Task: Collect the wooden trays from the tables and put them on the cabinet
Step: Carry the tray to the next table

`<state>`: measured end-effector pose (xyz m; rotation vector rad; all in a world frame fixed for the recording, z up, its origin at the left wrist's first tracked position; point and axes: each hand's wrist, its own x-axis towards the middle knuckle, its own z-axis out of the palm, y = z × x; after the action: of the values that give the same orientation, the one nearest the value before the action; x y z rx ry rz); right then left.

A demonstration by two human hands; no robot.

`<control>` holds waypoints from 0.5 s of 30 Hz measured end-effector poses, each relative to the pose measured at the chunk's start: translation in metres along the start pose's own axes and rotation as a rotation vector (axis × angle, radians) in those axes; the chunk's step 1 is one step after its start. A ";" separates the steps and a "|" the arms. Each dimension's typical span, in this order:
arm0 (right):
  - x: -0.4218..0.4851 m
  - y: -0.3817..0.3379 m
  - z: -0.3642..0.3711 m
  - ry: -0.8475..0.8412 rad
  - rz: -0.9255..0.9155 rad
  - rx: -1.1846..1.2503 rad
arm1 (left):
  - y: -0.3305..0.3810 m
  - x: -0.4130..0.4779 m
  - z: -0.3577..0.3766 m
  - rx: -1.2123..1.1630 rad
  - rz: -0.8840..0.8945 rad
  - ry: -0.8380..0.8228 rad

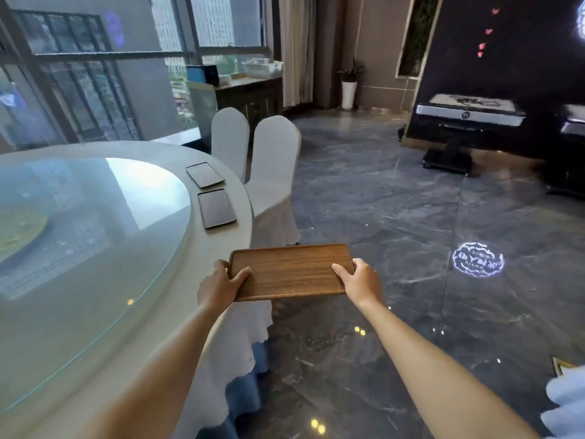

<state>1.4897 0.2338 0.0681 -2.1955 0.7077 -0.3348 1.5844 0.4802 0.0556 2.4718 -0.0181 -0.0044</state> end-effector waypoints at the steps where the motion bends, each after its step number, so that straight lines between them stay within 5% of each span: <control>1: 0.027 -0.001 -0.001 -0.013 -0.007 -0.009 | 0.012 0.018 0.008 -0.001 -0.011 0.003; 15: 0.326 -0.049 0.059 -0.134 -0.170 -0.050 | 0.079 0.255 0.078 -0.022 -0.175 0.107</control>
<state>1.7985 0.1050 0.0692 -2.3068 0.4622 -0.2549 1.8378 0.3660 0.0438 2.4406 0.2426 0.0528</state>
